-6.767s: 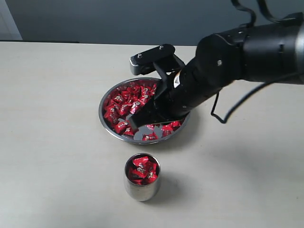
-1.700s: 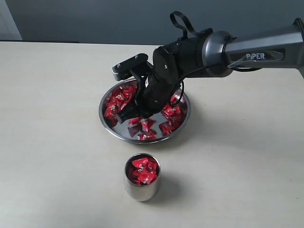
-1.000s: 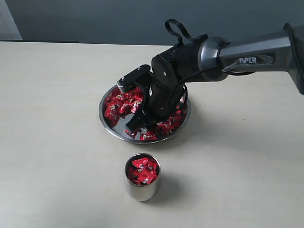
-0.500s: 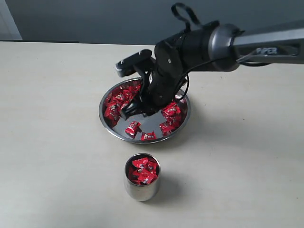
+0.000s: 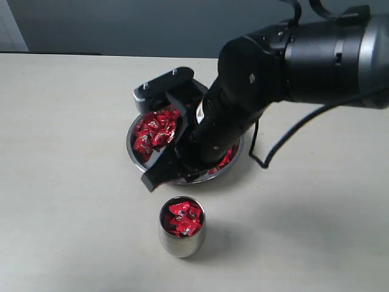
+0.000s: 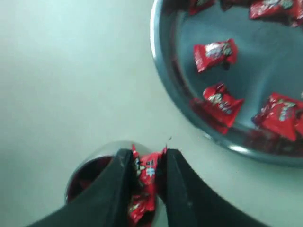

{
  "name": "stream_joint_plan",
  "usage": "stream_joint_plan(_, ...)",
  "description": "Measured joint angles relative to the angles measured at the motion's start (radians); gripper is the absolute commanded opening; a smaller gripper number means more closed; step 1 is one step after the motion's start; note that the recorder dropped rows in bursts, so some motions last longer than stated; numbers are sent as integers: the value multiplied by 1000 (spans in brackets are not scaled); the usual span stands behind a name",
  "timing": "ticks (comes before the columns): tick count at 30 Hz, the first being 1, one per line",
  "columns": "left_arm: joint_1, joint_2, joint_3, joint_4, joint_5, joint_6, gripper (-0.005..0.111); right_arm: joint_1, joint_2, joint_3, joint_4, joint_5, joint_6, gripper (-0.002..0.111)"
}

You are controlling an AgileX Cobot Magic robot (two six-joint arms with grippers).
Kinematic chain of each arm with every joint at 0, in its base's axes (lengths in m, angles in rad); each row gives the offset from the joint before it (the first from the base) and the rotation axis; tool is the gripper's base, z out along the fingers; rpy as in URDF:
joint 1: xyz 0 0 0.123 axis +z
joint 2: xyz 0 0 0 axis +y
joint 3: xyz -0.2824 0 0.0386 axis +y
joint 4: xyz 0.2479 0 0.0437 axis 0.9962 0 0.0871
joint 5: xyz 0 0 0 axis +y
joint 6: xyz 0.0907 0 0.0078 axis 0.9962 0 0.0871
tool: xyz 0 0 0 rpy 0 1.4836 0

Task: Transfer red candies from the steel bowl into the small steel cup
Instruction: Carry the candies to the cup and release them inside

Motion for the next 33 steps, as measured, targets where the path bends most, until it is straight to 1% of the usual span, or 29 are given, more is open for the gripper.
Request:
stream_joint_plan(5, 0, 0, 0, 0, 0, 0, 2, 47, -12, 74, 16, -25, 0, -1)
stream_joint_plan(16, 0, 0, 0, 0, 0, 0, 2, 53, -12, 104, 49, -41, -17, -1)
stream_joint_plan(17, 0, 0, 0, 0, 0, 0, 2, 53, -12, 104, 50, -41, -21, 2)
stream_joint_plan(19, 0, 0, 0, 0, 0, 0, 2, 53, -12, 104, 52, -39, -26, 10)
stream_joint_plan(21, 0, 0, 0, 0, 0, 0, 2, 53, -12, 104, 52, -36, -42, 21)
stream_joint_plan(23, 0, 0, 0, 0, 0, 0, 2, 53, -12, 104, 56, -25, -56, 27)
stream_joint_plan(31, 0, 0, 0, 0, 0, 0, 2, 53, -12, 104, 61, -18, -66, 27)
stream_joint_plan(33, 0, 0, 0, 0, 0, 0, 2, 53, -12, 104, 63, -18, -68, 31)
